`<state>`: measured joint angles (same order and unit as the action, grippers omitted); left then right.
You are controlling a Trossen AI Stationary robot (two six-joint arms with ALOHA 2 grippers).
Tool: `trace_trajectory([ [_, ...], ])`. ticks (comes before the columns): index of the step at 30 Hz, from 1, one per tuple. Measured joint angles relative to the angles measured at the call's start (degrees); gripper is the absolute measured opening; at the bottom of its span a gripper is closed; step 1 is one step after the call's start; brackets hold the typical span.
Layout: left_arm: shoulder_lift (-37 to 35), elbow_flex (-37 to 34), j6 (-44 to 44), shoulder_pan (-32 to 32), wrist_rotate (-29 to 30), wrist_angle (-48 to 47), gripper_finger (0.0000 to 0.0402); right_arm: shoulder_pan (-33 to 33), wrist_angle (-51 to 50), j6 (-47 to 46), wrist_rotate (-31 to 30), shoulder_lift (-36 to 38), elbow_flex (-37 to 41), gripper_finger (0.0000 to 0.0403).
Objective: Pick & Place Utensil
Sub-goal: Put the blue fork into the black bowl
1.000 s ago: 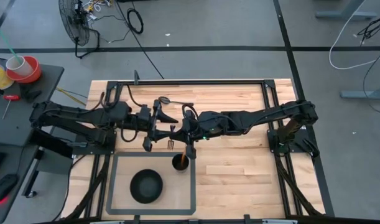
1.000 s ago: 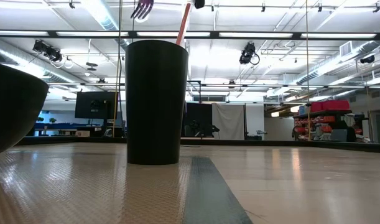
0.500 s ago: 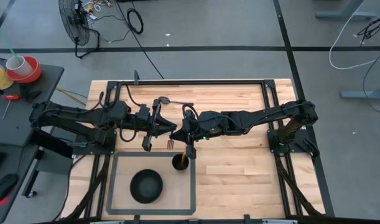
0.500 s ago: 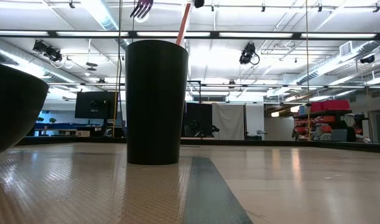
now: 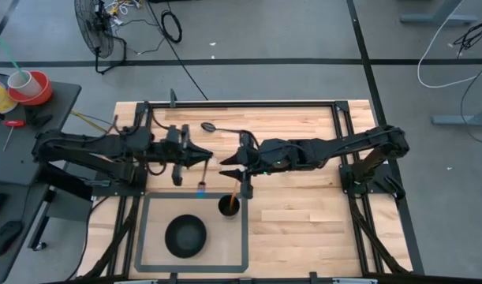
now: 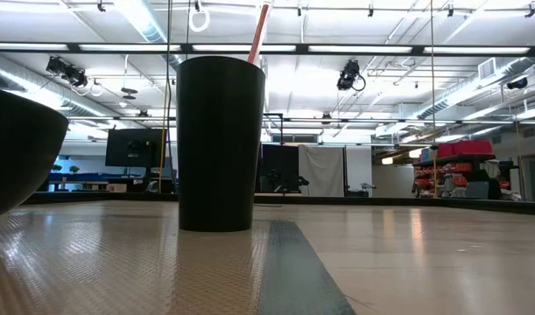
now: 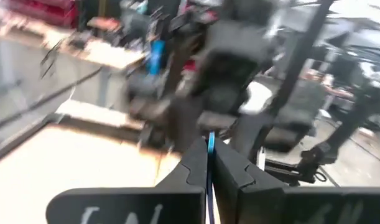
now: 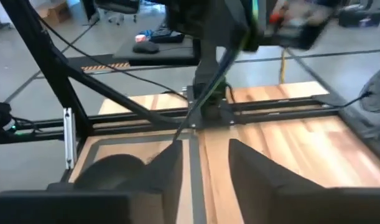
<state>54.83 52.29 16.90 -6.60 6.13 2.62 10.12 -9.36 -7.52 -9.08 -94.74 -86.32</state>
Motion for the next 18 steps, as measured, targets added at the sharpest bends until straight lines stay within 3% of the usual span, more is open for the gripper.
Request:
trace_trajectory([
  [3,-4.09,-0.25,6.8,-0.29,4.04,-8.34,0.0008,0.99,-1.32,1.01,-3.05,1.89,0.0,0.0163],
  [7,-7.83,-3.41,13.35,-3.3,7.84,-11.54,0.0008,1.83,-2.37,2.06,-5.74,2.76,0.0,0.0191],
  [11,-10.11,-10.39,18.18,-8.46,12.75,-9.68,0.0008,2.27,-2.59,1.95,-5.93,2.66,-0.01,0.0204],
  [18,-11.0,-24.12,26.88,-17.44,19.6,2.15,0.0008,2.35,-5.92,0.15,-5.26,2.28,0.0,0.0206],
])
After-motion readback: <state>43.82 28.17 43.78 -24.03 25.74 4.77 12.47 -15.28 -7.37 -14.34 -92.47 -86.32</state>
